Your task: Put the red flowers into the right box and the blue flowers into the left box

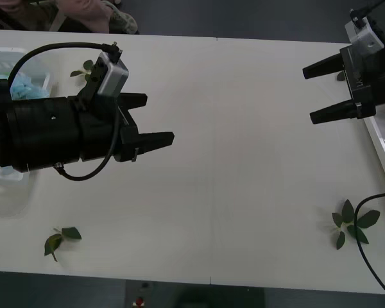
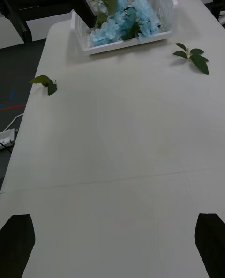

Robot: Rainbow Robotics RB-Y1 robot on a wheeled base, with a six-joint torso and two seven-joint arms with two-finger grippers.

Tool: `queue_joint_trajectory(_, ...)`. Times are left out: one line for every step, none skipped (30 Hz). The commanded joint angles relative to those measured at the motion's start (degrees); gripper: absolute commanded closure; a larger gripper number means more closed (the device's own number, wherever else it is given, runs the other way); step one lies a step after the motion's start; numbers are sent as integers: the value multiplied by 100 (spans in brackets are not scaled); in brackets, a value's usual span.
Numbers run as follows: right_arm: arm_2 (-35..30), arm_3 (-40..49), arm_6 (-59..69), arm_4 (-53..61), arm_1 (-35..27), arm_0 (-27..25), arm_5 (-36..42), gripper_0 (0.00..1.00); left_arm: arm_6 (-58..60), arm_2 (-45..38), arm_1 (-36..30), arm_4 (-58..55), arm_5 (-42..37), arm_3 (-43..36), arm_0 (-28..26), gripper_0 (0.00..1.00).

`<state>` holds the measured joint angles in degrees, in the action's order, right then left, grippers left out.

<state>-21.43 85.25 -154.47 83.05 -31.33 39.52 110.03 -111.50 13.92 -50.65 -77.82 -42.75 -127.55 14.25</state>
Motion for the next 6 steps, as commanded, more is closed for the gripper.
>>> queue_joint_trajectory(-2, 132, -53, -26, -57, 144, -3, 0, 172, -109, -68, -58, 74, -164, 25, 2)
queue_joint_trajectory(-2, 132, -53, -26, -57, 144, -3, 0, 172, -109, -68, -58, 74, -164, 25, 3)
queue_joint_trajectory(-2, 132, -53, -26, -57, 144, -3, 0, 172, -109, -68, -58, 74, -164, 25, 3)
queue_joint_trajectory(-2, 132, -53, -26, -57, 144, -3, 0, 172, -109, -68, -58, 74, -164, 25, 3)
queue_joint_trajectory(-2, 132, -53, -26, -57, 144, -3, 0, 172, -109, -68, -58, 74, -164, 25, 2)
queue_joint_trajectory(-2, 132, -53, -26, -57, 144, -3, 0, 172, -109, -68, -58, 74, -164, 25, 2)
